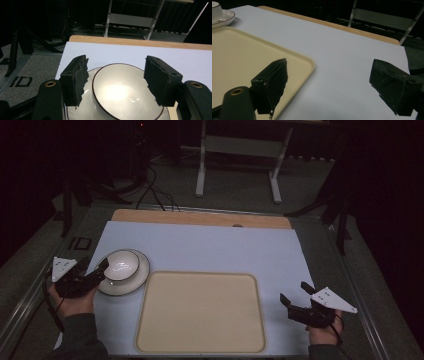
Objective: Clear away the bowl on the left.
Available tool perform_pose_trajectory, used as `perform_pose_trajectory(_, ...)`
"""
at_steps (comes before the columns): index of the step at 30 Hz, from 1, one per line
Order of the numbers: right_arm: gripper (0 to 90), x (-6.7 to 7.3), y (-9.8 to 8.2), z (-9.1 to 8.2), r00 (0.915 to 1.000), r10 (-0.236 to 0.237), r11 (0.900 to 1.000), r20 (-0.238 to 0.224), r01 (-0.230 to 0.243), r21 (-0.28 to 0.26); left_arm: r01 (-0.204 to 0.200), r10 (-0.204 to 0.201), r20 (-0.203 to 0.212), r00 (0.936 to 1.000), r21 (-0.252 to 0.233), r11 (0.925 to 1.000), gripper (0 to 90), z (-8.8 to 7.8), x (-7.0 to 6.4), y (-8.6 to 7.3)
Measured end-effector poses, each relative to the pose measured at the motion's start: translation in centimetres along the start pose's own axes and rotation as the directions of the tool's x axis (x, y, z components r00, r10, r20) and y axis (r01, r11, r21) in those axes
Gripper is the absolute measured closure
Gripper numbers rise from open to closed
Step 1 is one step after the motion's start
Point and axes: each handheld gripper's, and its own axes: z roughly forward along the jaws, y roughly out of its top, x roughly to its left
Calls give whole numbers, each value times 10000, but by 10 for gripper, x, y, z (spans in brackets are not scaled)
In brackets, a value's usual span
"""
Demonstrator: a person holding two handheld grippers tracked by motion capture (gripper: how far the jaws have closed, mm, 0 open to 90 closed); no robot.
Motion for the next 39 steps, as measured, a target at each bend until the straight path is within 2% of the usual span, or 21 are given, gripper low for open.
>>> perform_pose_trajectory(12, 147, 0, 0, -1, 10000, 23, 10000, 35, -23, -32, 74, -73, -67, 10000, 156, 9999, 362, 12, 3, 0)
perform_pose_trajectory(21, 147, 0, 1, -2, 10000, -63, 9999, 49, 63, -113, 16, -15, -155, 9999, 76, 10000, 363, 19, 6, 0)
perform_pose_trajectory(30, 147, 1, 1, -3, 9999, -132, 9996, 64, 134, -267, -41, 47, -195, 9998, 292, 9996, 363, 27, 8, -2)
perform_pose_trajectory(39, 147, 1, 1, -4, 9998, -187, 9994, 42, 188, -284, 127, -111, -363, 9993, 458, 9989, 364, 35, 14, -4)
